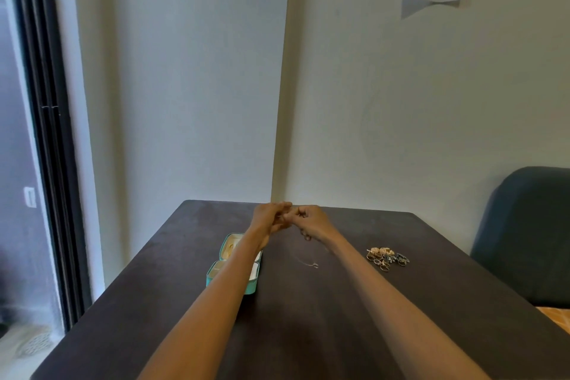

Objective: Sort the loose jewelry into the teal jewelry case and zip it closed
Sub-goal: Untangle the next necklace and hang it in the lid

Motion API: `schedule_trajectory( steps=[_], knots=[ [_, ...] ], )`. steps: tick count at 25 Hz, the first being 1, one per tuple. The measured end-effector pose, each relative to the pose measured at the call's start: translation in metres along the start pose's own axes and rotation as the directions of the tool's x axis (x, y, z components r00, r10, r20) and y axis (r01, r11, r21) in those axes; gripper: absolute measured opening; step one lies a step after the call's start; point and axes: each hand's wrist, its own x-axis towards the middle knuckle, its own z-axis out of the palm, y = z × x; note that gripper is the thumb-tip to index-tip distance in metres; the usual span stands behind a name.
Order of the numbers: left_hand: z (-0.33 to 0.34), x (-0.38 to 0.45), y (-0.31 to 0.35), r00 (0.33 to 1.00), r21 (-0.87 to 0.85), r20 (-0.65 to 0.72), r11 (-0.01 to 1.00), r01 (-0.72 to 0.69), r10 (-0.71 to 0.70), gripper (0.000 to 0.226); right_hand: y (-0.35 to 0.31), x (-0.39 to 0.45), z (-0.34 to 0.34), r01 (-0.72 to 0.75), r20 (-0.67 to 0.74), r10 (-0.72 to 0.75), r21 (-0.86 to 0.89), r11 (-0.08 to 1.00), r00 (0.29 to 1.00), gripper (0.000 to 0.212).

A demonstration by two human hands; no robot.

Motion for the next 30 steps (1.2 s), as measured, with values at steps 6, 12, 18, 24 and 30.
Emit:
schedule_trajectory(
  steps=[6,12,18,24,30],
  knots=[
    [-0.013,-0.013,0.007,0.927,0.156,0.308,0.972,0.174,-0.215,0.034,-0.002,0.006,-0.01,-0.065,-0.127,0.095,0.222,0.973,0.987,0.022],
    [-0.022,-0.013,0.014,0.924,0.068,0.317,0.977,0.202,-0.213,0.027,0.019,0.005,0.0,-0.119,-0.228,0.202,0.332,0.936,0.952,0.02],
    [-0.023,-0.006,0.002,0.975,-0.482,0.199,0.857,0.184,-0.098,0.015,0.042,-0.006,0.036,-0.022,-0.151,0.024,0.019,1.0,0.988,0.024],
    [-0.02,-0.001,-0.015,0.996,-0.282,-0.041,0.957,0.066,-0.081,0.018,0.043,-0.012,0.055,0.015,-0.19,-0.03,-0.08,0.997,0.981,0.007],
    [-0.015,-0.006,-0.023,0.975,0.163,0.105,0.97,0.178,-0.197,0.028,0.037,-0.01,0.043,-0.062,-0.173,0.119,0.302,0.951,0.978,0.008]
  ],
)
